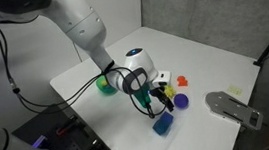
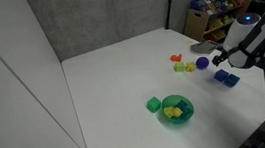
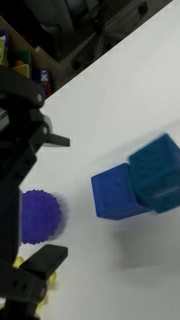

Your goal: Pick up the top yellow toy from the green bowl and put it on the table, pick up the blue block from the green bowl and put it on the blue block on the table

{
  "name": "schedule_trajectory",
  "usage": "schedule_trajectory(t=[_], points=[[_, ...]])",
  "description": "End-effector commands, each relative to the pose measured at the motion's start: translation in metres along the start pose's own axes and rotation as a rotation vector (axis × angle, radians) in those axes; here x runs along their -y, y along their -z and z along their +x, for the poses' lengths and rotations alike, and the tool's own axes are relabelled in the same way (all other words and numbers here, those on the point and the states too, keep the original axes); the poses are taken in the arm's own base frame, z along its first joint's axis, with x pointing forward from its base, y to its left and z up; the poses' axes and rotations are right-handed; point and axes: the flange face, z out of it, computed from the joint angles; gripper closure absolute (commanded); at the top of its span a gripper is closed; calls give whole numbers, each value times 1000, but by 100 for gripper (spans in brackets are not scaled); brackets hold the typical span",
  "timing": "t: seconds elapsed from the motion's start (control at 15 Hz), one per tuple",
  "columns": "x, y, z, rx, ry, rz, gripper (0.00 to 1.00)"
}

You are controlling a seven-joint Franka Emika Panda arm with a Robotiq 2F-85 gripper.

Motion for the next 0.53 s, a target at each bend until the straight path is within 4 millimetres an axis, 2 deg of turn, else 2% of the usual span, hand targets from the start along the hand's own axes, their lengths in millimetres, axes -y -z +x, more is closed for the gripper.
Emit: schedule_trajectory(t=[0.0,0.47], points=[[8,35,-1,35,68,71,0],[53,102,4,333,263,192,0]])
